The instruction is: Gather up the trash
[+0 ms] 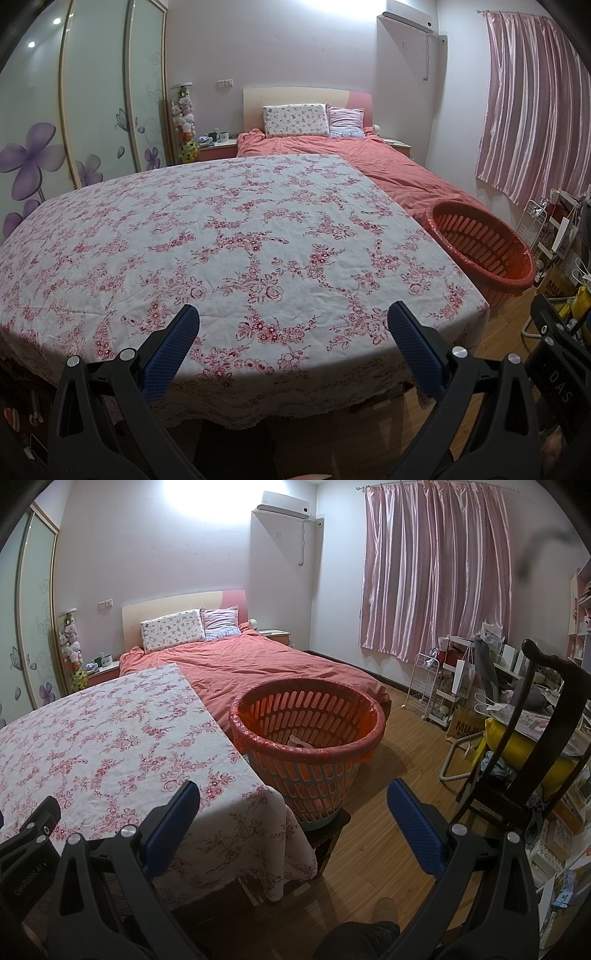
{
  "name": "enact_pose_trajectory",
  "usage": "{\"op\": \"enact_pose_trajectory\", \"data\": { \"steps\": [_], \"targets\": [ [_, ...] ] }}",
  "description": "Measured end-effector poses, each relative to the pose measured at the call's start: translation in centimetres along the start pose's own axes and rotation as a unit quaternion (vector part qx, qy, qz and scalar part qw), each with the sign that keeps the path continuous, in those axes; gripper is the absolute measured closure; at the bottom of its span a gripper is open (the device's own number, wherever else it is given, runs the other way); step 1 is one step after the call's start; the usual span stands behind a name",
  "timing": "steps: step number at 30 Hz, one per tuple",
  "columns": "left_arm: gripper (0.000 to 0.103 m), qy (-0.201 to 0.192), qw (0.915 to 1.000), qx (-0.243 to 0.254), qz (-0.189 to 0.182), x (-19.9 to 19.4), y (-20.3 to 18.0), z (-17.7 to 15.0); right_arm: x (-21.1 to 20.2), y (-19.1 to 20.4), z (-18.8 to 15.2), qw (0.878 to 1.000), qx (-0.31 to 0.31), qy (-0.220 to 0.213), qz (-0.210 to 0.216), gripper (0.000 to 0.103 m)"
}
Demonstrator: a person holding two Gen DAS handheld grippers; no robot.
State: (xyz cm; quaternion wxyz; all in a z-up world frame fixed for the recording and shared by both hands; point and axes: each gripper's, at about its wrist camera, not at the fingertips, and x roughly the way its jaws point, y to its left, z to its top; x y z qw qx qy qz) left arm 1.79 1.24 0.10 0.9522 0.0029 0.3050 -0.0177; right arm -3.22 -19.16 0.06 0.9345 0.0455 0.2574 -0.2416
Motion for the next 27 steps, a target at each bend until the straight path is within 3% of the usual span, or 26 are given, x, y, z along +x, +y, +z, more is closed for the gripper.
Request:
{"op": "enact_pose_trajectory", "data": {
  "steps": [27],
  "targets": [
    [0.003, 0.002, 1.0000, -0.001, 0.004, -0.04, 0.21, -0.08, 0.01, -0.11, 0.14, 1.000, 0.000, 0.001, 0.000, 0.004]
  ]
}}
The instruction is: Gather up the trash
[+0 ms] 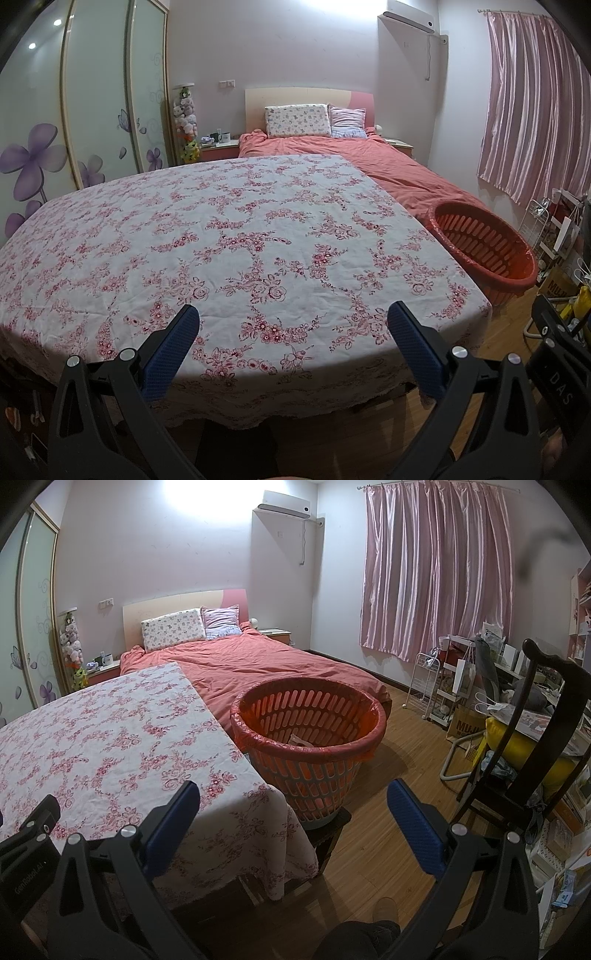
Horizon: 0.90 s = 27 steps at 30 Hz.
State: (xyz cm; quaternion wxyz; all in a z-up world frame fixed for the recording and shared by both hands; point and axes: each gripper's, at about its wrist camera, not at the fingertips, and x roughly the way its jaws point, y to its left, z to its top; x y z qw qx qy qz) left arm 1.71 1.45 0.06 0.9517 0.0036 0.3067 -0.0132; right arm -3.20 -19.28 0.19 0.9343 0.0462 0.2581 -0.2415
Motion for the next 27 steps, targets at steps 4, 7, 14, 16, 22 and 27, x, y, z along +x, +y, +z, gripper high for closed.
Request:
{"op": "enact_pose_trajectory", "data": {
  "steps": [4, 7, 14, 16, 22, 27],
  "targets": [
    [0.003, 0.000, 1.0000, 0.000, 0.000, 0.02, 0.05, 0.10, -0.01, -0.01, 0.01, 1.000, 0.000, 0.000, 0.000, 0.004],
    [0.003, 0.000, 1.0000, 0.000, 0.000, 0.02, 0.05, 0.10, -0.06, 0.08, -0.01, 1.000, 0.000, 0.000, 0.000, 0.004],
    [0.003, 0.000, 1.0000, 0.000, 0.001, 0.02, 0.08, 0.11, 0.01, -0.08, 0.08, 1.000, 0.000, 0.000, 0.000, 0.004],
    [0.003, 0.000, 1.0000, 0.000, 0.001, -0.03, 0.11, 0.13, 0.00, 0.00, -0.01, 1.000, -0.001, 0.001, 0.001, 0.004],
    [0.003, 0.001, 1.0000, 0.000, 0.001, -0.03, 0.12, 0.10, 0.09, 0.00, -0.08, 1.000, -0.001, 0.001, 0.002, 0.004],
    [0.003, 0.002, 1.0000, 0.000, 0.001, -0.09, 0.17, 0.12, 0.03, 0.07, -0.10, 1.000, -0.001, 0.002, 0.002, 0.004]
  ]
}}
